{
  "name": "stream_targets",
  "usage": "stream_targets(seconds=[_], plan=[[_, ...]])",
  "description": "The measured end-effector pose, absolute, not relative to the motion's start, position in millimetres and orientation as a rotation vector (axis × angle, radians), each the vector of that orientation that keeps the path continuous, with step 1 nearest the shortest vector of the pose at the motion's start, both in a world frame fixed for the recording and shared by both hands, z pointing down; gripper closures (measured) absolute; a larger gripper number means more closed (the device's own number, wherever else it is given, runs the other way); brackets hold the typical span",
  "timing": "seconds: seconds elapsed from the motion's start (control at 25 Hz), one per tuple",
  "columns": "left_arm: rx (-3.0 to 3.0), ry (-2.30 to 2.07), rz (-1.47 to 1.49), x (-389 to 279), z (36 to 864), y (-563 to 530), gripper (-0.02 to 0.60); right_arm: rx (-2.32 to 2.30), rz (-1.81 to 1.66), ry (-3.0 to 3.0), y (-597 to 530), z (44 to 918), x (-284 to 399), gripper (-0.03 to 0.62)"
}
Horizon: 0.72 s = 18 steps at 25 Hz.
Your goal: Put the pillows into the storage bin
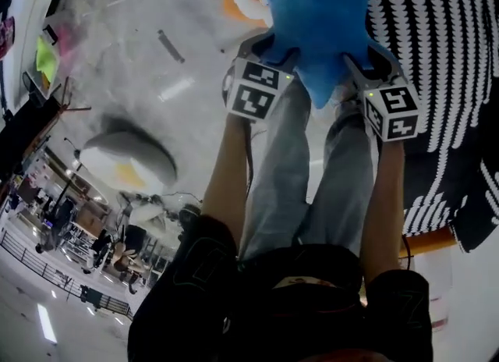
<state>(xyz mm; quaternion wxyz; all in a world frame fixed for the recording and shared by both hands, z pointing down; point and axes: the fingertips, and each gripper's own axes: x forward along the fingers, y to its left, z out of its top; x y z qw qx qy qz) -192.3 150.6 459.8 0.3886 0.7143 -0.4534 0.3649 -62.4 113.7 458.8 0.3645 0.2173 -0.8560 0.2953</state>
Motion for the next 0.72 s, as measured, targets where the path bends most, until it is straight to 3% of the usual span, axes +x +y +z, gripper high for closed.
stream_targets(seconds=[0.32,0.48,0.52,0.72], plan=[[1.735,-1.234,0.881,-292.9,475.4,149.3,0.356,0.418,0.648,-2.201,92.7,479.2,-168.1,0.388],[1.716,-1.337,0.936,-306.1,484.2,147.4,0.327,0.477,0.632,-2.243,85.7,489.3,-171.7,0.314],[1.707,-1.405,0.976,-313.5,485.5,144.8,0.344,0.528,0.645,-2.247,80.6,493.0,-170.8,0.287],[1.689,-1.472,1.012,-330.0,494.1,136.9,0.402,0.674,0.767,-2.174,68.5,506.5,-181.1,0.287]])
